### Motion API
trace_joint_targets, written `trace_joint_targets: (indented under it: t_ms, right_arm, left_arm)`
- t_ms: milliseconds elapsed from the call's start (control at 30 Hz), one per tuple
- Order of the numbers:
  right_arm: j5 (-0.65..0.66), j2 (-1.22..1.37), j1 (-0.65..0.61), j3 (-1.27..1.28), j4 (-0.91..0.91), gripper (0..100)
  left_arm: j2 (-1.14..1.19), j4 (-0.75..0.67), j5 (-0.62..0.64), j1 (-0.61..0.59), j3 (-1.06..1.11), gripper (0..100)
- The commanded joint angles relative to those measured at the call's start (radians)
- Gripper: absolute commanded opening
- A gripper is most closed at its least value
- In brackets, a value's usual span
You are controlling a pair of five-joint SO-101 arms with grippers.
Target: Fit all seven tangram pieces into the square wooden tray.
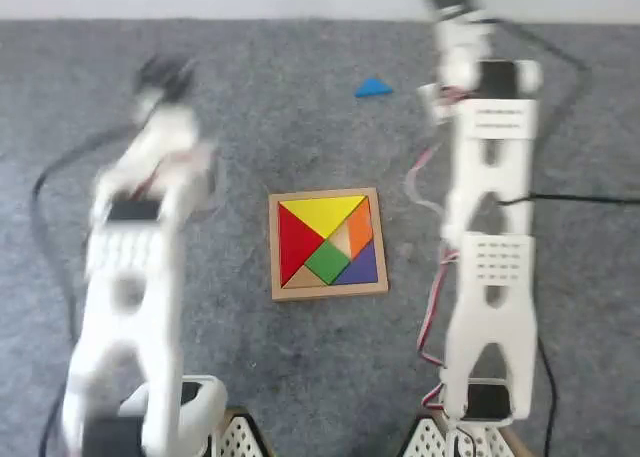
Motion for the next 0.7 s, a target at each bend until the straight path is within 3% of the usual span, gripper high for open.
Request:
trace_joint_targets:
  t_ms: [0,167,300,400,567,667]
  right_arm:
    - [0.028,-0.122,0.107,0.071,0.048,0.7]
    - [0.034,-0.202,0.205,0.307,0.047,0.7]
    - [0.032,-0.289,0.222,0.468,0.044,0.8]
    - [0.029,-0.334,0.217,0.565,0.038,0.8]
    - [0.021,-0.335,0.217,0.684,-0.048,0.8]
    - [0.029,-0.341,0.189,0.769,-0.099,0.8]
  left_arm:
    - [0.585,0.087,-0.023,0.121,-0.676,1]
    - [1.221,0.256,0.017,0.175,-1.514,1]
    - [1.656,0.238,0.015,0.167,-2.097,2]
    - [1.683,0.015,0.015,0.163,-1.995,3]
    - [1.640,-0.072,0.021,0.180,-1.900,3]
    - [1.646,-0.222,0.015,0.213,-1.899,3]
